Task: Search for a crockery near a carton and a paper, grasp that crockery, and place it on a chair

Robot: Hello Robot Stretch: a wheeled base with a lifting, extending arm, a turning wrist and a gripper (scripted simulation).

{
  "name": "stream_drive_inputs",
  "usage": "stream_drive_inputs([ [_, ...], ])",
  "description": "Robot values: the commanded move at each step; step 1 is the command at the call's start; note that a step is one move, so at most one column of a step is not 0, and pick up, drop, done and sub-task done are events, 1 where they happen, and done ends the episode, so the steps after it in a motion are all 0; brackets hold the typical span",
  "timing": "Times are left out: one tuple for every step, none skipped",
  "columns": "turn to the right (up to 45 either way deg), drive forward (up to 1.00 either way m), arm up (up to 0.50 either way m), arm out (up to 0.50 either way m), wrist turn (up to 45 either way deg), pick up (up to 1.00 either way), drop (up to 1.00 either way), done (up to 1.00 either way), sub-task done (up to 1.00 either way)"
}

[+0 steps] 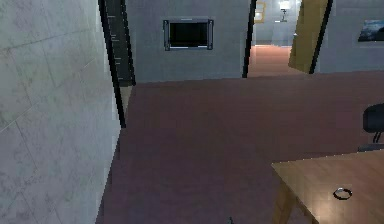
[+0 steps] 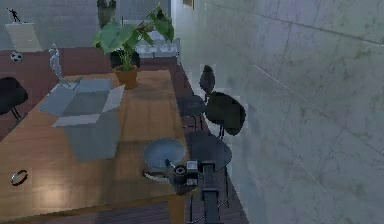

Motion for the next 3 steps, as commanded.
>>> stream_drive_inputs([
  [0.0, 0.00, 0.00, 0.00, 0.0, 1.00, 0.00, 0.00, 0.00],
  [0.0, 0.00, 0.10, 0.00, 0.0, 0.00, 0.00, 0.00, 0.00],
  [0.0, 0.00, 0.22, 0.00, 0.0, 0.00, 0.00, 0.00, 0.00],
])
